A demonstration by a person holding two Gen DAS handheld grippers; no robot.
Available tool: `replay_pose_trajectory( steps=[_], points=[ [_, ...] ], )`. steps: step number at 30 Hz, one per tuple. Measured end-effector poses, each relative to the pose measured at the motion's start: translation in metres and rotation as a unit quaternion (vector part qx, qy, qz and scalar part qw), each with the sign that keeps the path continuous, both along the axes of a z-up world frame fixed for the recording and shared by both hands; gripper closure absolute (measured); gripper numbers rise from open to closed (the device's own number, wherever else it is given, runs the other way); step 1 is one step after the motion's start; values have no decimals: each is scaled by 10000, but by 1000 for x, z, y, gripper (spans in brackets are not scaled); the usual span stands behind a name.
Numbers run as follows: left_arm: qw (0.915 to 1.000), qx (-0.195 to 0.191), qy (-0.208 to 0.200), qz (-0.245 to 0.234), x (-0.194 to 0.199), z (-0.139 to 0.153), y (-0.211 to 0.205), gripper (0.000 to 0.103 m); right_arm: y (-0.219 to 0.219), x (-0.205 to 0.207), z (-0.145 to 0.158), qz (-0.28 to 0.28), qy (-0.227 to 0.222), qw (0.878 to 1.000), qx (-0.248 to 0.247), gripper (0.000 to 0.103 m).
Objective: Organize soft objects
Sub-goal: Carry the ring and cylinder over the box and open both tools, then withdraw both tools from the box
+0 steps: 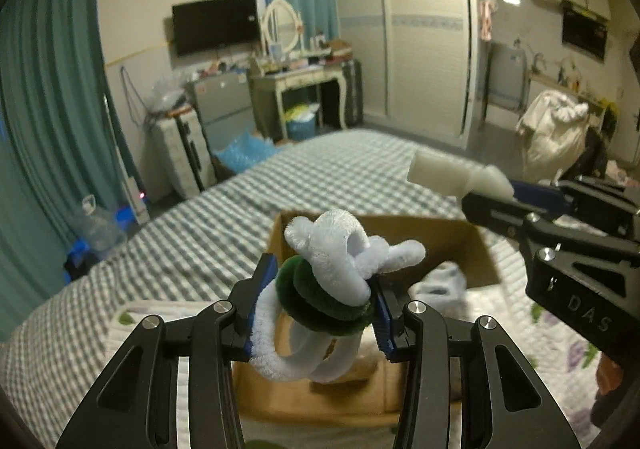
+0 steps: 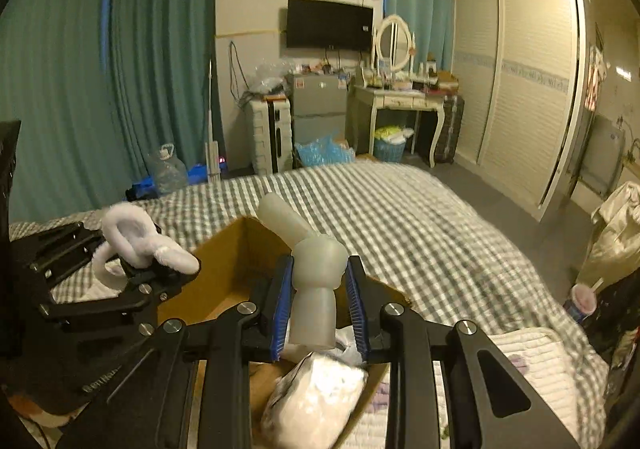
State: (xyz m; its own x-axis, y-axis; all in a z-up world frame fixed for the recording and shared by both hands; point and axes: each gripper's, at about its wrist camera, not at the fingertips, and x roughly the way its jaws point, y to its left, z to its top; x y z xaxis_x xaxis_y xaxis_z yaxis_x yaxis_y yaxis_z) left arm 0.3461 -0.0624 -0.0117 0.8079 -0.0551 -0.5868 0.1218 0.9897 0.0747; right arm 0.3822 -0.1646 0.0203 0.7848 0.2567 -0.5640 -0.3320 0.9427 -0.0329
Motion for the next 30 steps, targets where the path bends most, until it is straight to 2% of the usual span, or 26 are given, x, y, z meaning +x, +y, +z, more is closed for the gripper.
replay_pose_trajectory(
  steps=[7,10,11,12,13,15,18,21,26,29,30],
  points=[
    [9994,162,281,122,16,-32,-5,60,3,31,-34,-1,291,9996,9,76],
    [9990,232,286,254,15,-33,-5,55,-1,32,-38,-3,386,9991,176,74],
    [9988,199,331,292,16,-33,-4,47,-2,32,-38,6,410,9989,212,74],
    [9987,124,387,308,16,-33,-2,35,-3,31,-36,30,417,9988,252,69],
    [9986,-27,434,286,14,-31,-1,31,-4,29,-34,37,379,9989,269,58],
    [9985,-190,419,310,8,-26,1,24,-6,24,-26,1,252,9993,290,44],
    [9993,27,161,350,-9,-6,-3,23,-12,6,-11,-73,120,9991,388,42],
    [9993,32,-32,382,-31,23,0,23,-16,-17,11,-144,-47,9991,385,40],
    [9973,86,-587,429,-90,91,9,22,-27,-72,68,-184,-345,9981,471,40],
    [9945,38,-943,447,-130,132,18,10,-30,-112,103,-169,-562,9972,472,36],
    [9932,13,-1074,440,-143,144,21,10,-29,-128,115,-167,-658,9967,444,33]
  ],
)
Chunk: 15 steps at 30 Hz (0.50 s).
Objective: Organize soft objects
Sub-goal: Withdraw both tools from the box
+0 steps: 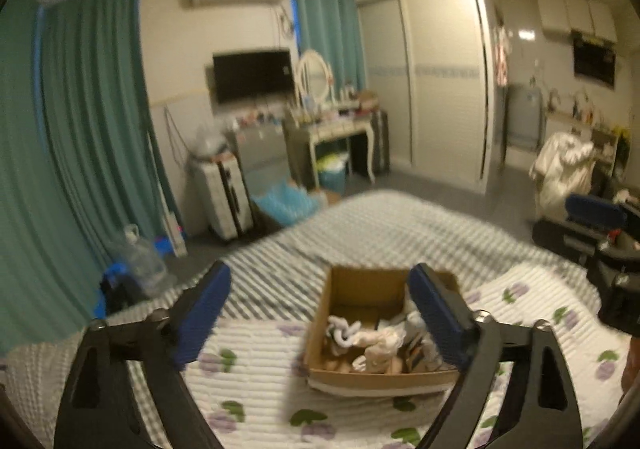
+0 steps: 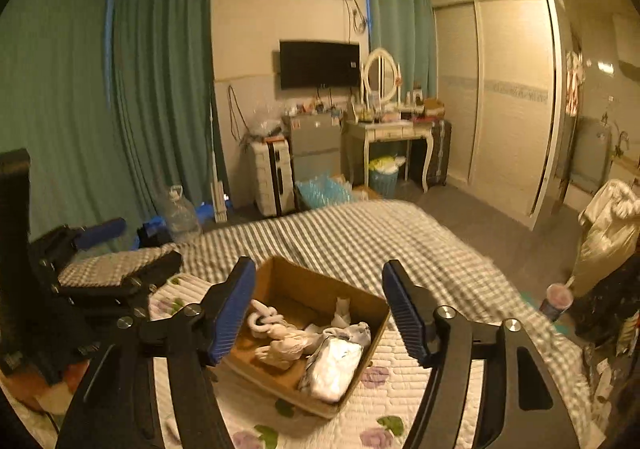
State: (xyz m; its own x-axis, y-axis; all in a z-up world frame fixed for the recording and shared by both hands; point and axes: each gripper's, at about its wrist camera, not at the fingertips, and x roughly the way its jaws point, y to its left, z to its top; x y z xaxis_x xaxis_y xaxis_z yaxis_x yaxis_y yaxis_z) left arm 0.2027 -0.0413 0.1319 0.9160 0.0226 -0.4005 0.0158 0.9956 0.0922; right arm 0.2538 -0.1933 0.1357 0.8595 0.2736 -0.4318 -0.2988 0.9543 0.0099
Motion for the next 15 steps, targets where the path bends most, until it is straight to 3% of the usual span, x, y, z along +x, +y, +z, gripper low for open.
replay_pose_trajectory(
  steps=[3,8,15],
  points=[
    [9993,15,-360,-22,-47,30,8,10,2,-39,27,46,-159,9998,-85,28],
    [9985,85,-508,172,-98,45,15,7,9,-97,50,128,-380,9992,-89,0],
    [9981,207,-457,353,-138,9,29,7,22,-153,43,310,-532,9980,-172,0]
  ],
)
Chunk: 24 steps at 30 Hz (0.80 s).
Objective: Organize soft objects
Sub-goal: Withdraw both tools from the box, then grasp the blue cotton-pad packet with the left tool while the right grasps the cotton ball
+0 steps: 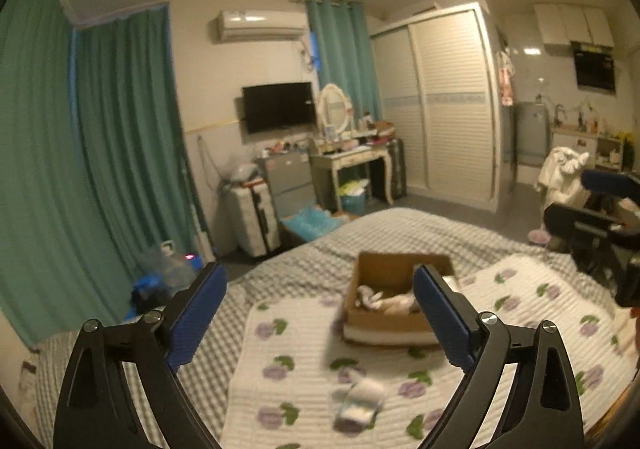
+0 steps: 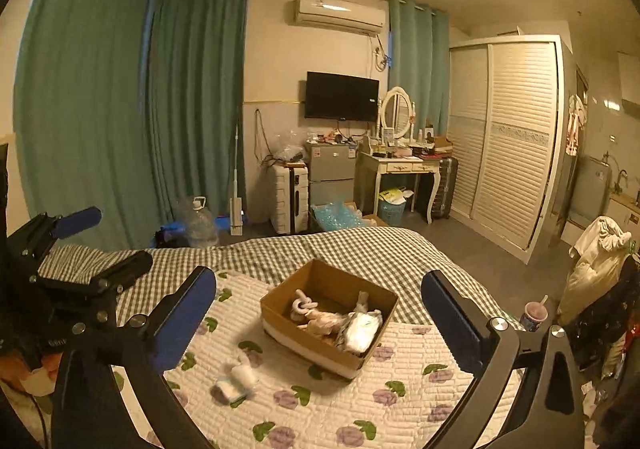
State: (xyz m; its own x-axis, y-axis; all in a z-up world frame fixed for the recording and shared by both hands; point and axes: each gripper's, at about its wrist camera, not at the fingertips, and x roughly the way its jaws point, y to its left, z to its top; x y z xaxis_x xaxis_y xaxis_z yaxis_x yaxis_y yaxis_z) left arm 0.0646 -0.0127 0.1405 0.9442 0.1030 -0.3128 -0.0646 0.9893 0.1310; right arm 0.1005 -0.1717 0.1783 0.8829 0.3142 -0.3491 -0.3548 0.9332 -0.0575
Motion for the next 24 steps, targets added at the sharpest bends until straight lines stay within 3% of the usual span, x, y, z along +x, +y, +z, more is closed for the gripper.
replay_pose_trajectory(
  steps=[7,12,17,24],
  points=[
    [9986,-206,470,104,6,-78,10,7,13,-6,-72,66,132,9998,-91,0],
    [9906,-777,1127,51,32,-153,18,7,18,25,-138,122,521,9985,-143,0],
    [9840,-694,1640,-49,58,-218,10,8,26,58,-193,225,875,9955,-299,0],
    [9731,-594,2188,-406,81,-275,0,10,20,92,-256,116,1522,9882,-158,0]
  ],
)
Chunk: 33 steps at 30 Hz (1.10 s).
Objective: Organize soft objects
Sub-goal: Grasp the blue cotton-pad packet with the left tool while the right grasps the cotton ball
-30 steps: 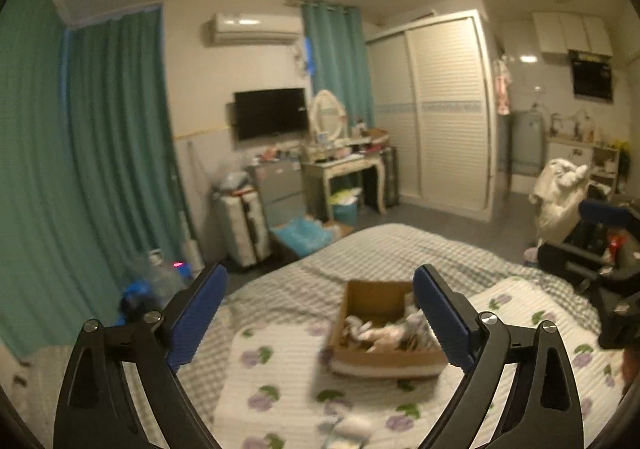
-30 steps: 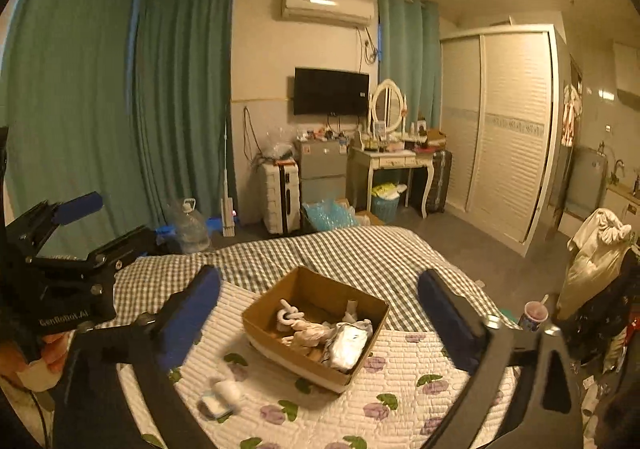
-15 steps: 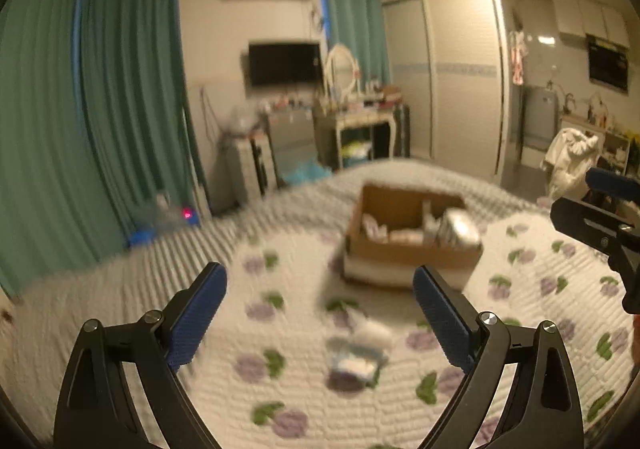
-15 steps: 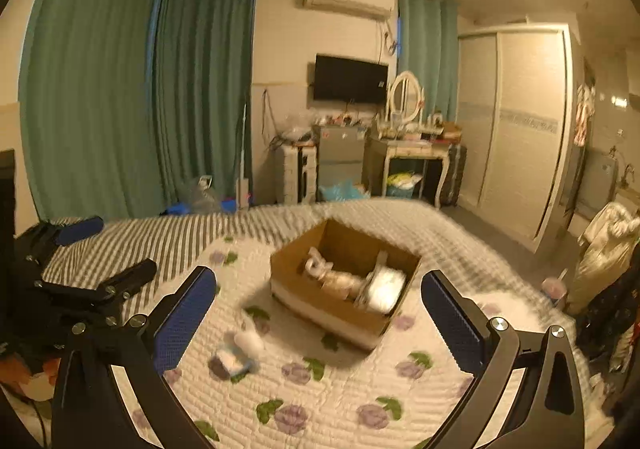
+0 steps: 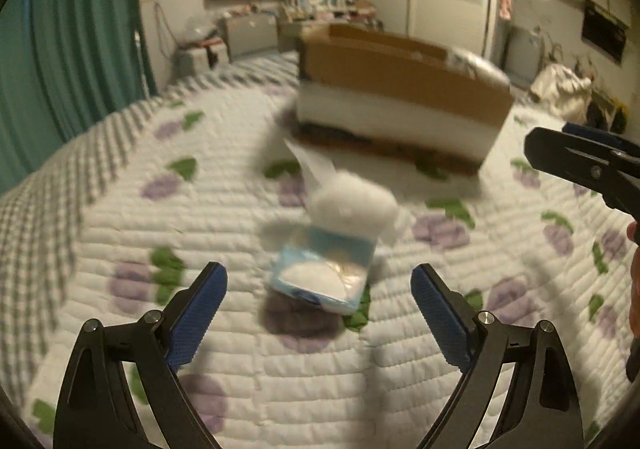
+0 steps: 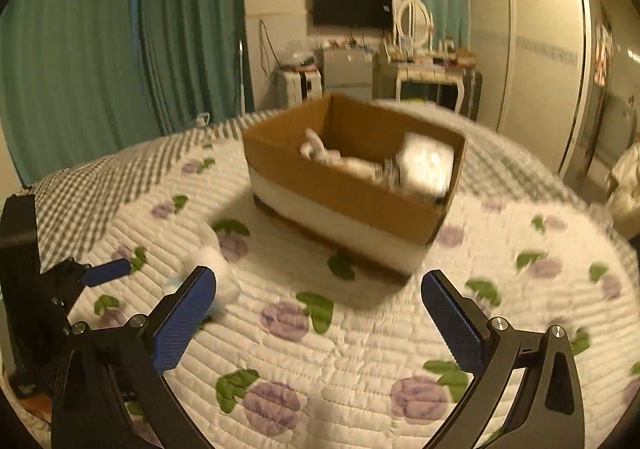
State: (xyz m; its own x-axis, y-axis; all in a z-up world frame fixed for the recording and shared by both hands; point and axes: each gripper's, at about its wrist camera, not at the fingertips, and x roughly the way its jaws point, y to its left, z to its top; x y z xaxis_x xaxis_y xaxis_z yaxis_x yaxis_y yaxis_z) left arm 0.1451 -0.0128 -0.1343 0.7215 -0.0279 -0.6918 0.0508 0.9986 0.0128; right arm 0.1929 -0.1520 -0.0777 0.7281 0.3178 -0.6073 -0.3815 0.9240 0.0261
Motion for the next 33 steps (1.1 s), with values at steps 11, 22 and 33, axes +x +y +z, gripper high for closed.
replay_pose_trajectory(
  steps=[11,22,33],
  points=[
    [9991,-325,210,-147,9,-12,5,48,-10,5,-23,-248,400,9989,-3,0],
    [9991,-213,33,-373,-37,20,10,48,-2,-17,-16,-159,399,9991,71,0],
    [9973,-176,165,-696,-38,12,-2,48,38,-33,-9,792,328,9962,138,2]
  ],
)
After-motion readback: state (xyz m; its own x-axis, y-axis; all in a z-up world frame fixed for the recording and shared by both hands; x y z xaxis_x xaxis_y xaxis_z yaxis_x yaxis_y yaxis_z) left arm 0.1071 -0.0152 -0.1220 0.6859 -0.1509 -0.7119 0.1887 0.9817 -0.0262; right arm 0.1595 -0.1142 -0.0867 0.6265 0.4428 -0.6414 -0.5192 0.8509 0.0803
